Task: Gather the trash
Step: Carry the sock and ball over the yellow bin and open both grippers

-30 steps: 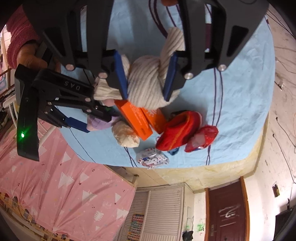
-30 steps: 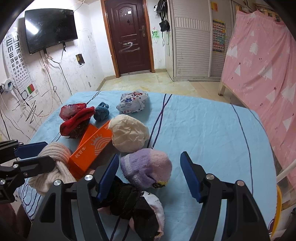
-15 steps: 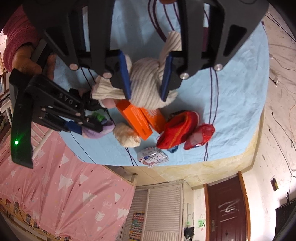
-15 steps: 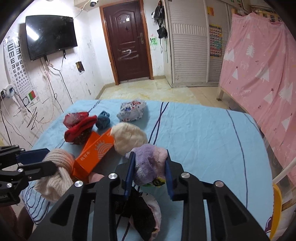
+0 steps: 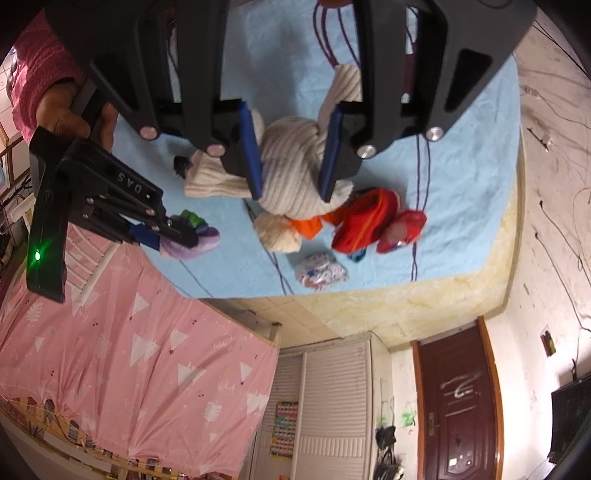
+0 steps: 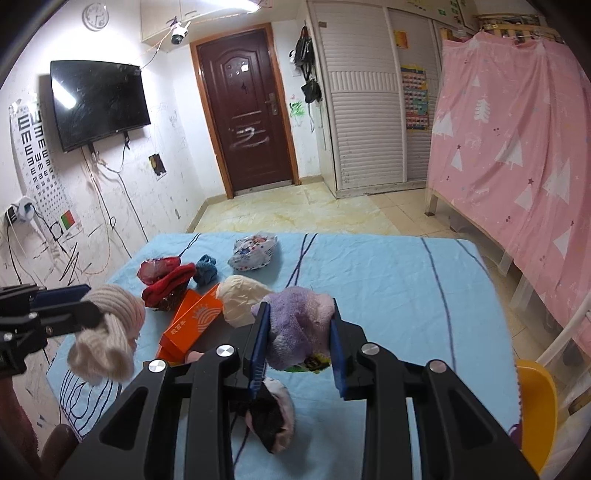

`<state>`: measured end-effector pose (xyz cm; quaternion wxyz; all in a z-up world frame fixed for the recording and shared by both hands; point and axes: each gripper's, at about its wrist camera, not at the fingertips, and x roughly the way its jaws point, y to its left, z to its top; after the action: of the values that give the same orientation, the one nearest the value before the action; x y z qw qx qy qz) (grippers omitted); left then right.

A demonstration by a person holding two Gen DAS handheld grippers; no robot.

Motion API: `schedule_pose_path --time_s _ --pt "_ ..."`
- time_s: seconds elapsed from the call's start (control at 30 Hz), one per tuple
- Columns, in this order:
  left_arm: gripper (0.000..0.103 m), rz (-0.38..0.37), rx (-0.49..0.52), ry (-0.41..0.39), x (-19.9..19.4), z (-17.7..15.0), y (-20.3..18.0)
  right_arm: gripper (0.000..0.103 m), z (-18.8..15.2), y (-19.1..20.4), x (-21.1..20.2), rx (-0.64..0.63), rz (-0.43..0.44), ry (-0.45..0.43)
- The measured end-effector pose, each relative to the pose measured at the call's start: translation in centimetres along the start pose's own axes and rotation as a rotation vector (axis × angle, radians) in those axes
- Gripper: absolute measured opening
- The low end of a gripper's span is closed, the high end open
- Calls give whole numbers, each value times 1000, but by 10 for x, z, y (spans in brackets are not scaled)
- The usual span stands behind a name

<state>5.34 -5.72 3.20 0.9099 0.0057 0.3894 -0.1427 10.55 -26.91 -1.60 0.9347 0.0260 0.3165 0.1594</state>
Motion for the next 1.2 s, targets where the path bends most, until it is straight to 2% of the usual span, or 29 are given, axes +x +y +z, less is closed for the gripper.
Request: schedule_pose_path --time_s 0.43,0.97,1.2 --pt "29 -43 45 -48 0 26 -52 23 -10 -61 -49 114 -56 -96" --pt "29 -182 129 -73 17 61 -160 23 -25 -164 -118 252 -179 -227" --pt "30 -271 145 -52 33 73 -211 23 -36 -198 -135 261 -230 -216"
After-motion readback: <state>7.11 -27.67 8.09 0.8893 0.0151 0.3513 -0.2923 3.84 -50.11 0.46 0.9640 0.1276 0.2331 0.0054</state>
